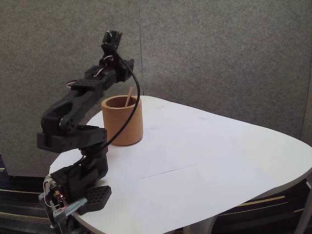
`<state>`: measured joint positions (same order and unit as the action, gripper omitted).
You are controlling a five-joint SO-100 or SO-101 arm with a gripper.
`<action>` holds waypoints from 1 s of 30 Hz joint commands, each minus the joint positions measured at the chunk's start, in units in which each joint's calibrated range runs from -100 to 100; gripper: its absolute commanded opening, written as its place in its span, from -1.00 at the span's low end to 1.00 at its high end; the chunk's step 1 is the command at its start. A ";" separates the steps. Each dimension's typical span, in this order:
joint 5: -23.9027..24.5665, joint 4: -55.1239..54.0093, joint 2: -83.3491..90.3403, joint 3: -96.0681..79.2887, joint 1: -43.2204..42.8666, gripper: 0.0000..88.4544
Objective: Grab the pen and put it in the pen holder.
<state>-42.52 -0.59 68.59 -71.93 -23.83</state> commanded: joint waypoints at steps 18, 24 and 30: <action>39.70 59.24 1.00 14.17 19.88 -0.45; 40.28 65.59 14.42 3.07 22.22 -0.45; 40.54 64.66 24.66 -11.01 26.47 -0.45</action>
<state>-2.32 64.24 89.84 -77.98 0.92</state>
